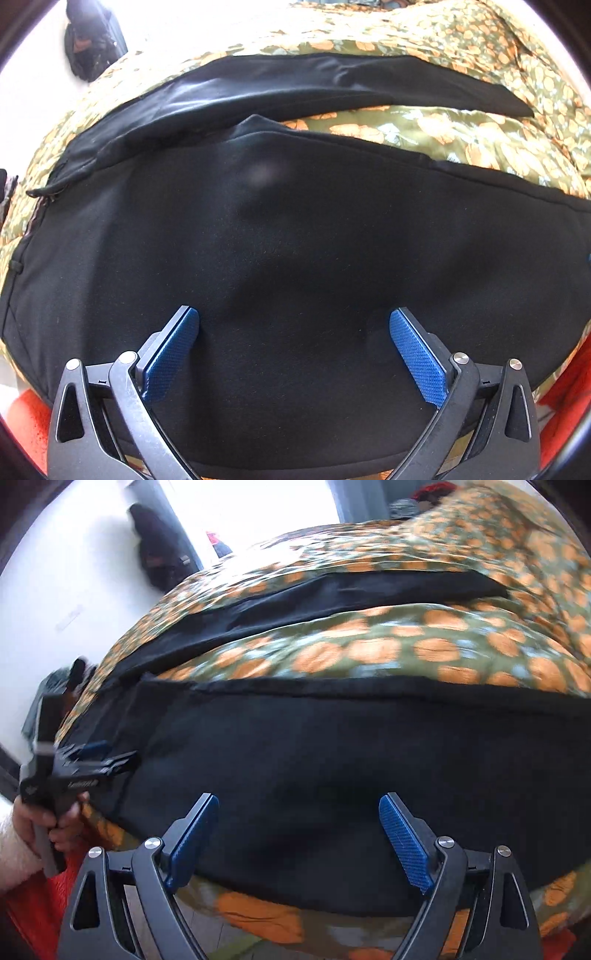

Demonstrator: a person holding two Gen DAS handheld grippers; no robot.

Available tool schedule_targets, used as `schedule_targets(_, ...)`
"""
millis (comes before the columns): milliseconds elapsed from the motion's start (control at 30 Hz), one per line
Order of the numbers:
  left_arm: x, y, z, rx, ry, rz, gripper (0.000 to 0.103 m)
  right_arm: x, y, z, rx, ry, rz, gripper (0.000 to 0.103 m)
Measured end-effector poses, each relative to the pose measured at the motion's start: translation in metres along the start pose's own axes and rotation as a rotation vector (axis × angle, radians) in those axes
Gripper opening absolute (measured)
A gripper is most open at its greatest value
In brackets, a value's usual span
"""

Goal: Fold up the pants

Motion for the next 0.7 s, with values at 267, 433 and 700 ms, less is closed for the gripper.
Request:
schedule_targets(267,-0.026,0.041,-0.023,-0.096,-0.049,0.049,0.102,-0.046,0.018,0.099,0.378,-0.227,0.079,0.088)
schedule_targets(433,-0.029,0.132,-0.083,-0.219,-0.011,0.17,0.102,-0.025,0.091,-0.01,0.114,-0.008,0.042,0.088)
schedule_targets(700,0.077,0.172,-0.18,-0.358,0.129,0.101,0.102,0.112,0.182,-0.207,-0.293,0.343,-0.036,0.088)
Point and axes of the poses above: each gripper's, at about its wrist camera, not at the fingertips, and x roughly the way its jaws point, z to its right, y to its top, the point moved 3 cm from there along x, roughly the way its jaws point
